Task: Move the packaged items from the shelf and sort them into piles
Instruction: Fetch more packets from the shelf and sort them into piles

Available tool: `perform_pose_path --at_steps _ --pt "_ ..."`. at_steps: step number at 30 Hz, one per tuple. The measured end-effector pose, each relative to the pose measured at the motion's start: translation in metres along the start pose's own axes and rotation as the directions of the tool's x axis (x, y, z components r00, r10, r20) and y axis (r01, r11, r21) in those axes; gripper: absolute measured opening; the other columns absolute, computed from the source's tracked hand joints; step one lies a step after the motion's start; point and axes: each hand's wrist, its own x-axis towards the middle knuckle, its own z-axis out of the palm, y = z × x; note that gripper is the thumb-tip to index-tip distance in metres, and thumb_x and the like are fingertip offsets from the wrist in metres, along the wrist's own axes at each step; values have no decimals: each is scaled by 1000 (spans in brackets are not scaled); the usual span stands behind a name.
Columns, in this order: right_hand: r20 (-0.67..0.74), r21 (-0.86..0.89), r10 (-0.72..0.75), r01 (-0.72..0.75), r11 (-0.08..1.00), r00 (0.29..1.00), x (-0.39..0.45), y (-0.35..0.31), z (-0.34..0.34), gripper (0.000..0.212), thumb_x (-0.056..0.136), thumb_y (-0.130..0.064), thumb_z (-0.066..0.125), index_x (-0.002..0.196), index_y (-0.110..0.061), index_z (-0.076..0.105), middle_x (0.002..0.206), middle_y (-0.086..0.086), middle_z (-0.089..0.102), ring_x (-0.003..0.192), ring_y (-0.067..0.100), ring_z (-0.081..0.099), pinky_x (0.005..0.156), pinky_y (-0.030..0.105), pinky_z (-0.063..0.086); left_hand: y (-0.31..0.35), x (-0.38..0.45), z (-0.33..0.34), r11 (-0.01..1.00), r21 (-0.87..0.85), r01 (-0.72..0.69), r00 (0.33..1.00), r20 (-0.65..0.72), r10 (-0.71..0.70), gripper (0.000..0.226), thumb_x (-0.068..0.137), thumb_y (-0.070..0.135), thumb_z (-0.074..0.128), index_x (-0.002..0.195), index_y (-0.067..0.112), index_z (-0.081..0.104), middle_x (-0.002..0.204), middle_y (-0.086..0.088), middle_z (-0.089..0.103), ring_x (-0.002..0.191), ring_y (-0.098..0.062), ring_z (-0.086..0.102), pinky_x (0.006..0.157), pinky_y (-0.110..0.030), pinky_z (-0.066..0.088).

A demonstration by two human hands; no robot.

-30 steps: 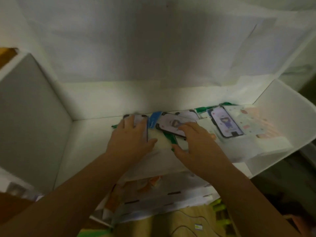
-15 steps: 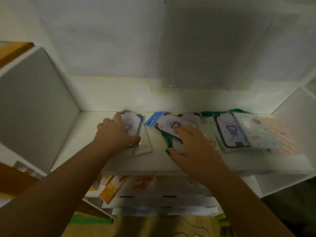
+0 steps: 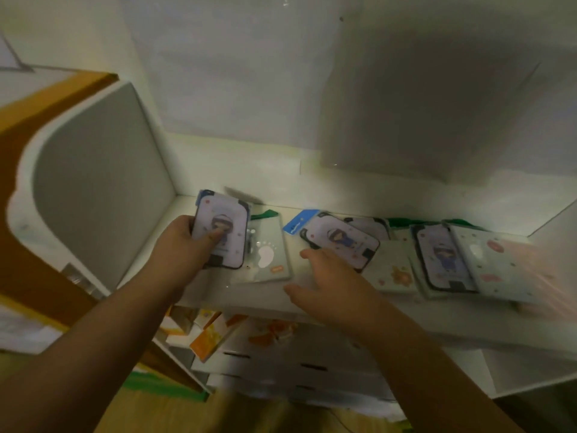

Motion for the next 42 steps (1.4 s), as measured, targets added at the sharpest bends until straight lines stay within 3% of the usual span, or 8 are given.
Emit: perform_pose_path --at_steps 5,10,15,21,29,34,38,42 --pt "71 -91 52 -45 995 996 30 -16 29 70 84 -58 56 139 -19 37 140 7 43 125 26 41 99 40 43 14 -27 -11 988 -149 -48 997 -61 40 33 87 33 71 111 13 59 100 -5 70 81 -18 72 56 -22 57" --pt "81 -73 98 -92 993 992 66 -42 57 113 78 -83 42 157 -17 -5 164 18 -4 150 37 -6 119 50 3 19 -39 -22 985 -145 -95 993 -89 83 33 85 37 70 112 22 58 104 -1 71 90 -19 72 71 -39 61" --pt "29 -204 138 -130 970 990 89 -60 78 124 68 -92 40 156 -20 -10 160 27 -14 146 45 -17 115 61 -10 21 -47 -27 980 -160 -119 983 -157 94 32 87 32 69 114 20 57 104 1 70 90 -16 71 70 -35 60" --pt "16 -220 123 -117 968 992 89 -50 63 115 75 -80 49 156 -22 -8 161 18 2 147 40 1 116 56 7 22 -52 -33 971 -212 -114 985 -149 83 23 90 26 65 110 24 55 99 5 69 76 -4 71 53 -15 53" --pt "108 -111 274 -262 959 956 95 -39 31 149 47 -76 80 156 -13 0 157 18 11 143 37 14 114 48 25 26 -53 -30 972 -204 -114 987 -138 87 25 89 28 67 111 22 57 102 3 71 86 -13 72 67 -29 58" --pt "-5 62 227 -226 972 974 100 -25 28 101 62 -62 81 139 -12 39 135 13 41 118 29 51 93 39 49 30 -55 -31 970 -225 -95 991 -110 71 29 89 28 66 115 19 57 104 0 71 88 -16 72 73 -36 59" --pt "-40 365 188 -161 917 981 94 -7 25 44 84 -42 66 117 -16 53 84 -3 71 79 15 67 79 44 59 34 -54 -33 963 -264 -45 996 -92 21 22 93 21 63 114 19 57 106 -4 70 94 -24 70 80 -45 59" --pt "-73 538 203 -133 833 976 79 -1 20 23 95 -38 56 105 -17 54 99 7 67 81 22 70 73 43 61 35 -56 -37 974 -221 -51 995 -90 32 13 96 25 58 108 28 56 108 -2 69 97 -22 68 79 -42 58"
